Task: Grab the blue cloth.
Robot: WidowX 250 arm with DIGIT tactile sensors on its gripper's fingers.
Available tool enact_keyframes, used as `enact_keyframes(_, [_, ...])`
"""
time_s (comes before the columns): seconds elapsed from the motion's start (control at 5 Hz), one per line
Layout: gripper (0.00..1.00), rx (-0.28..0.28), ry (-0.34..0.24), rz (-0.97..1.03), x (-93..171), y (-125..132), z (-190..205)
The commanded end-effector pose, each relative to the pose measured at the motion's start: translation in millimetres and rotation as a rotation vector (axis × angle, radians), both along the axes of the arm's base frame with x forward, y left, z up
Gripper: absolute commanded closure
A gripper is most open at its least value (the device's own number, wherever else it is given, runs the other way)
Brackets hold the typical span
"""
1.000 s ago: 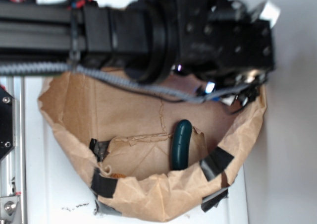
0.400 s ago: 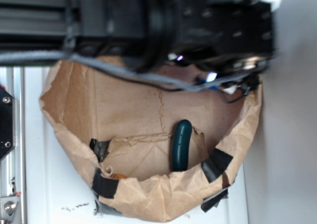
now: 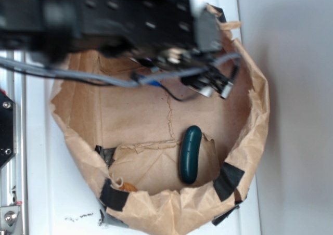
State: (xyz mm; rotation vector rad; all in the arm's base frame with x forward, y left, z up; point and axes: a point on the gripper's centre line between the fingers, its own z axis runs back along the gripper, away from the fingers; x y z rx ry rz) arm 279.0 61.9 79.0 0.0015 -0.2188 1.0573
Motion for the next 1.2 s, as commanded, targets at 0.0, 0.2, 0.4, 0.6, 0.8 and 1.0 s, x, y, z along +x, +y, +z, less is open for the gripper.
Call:
enact_keyframes(0.0, [0.00,0.044,-0.068,0.066,25.9,22.8,-4.3])
enact_keyframes(0.2, [0.00,0.063,-0.079,0.084,33.8,22.9,-16.9])
enact_keyframes(0.4, [0.00,0.087,-0.114,0.122,29.8,14.8,-32.6])
enact_keyframes(0.6, [1.00,0.089,-0.106,0.164,28.0,11.1,-34.9])
enact_keyframes(0.8, [1.00,0.108,-0.089,0.190,28.2,7.0,-36.2])
enact_keyframes(1.0, [1.00,0.086,-0.058,0.185,29.5,3.9,-19.6])
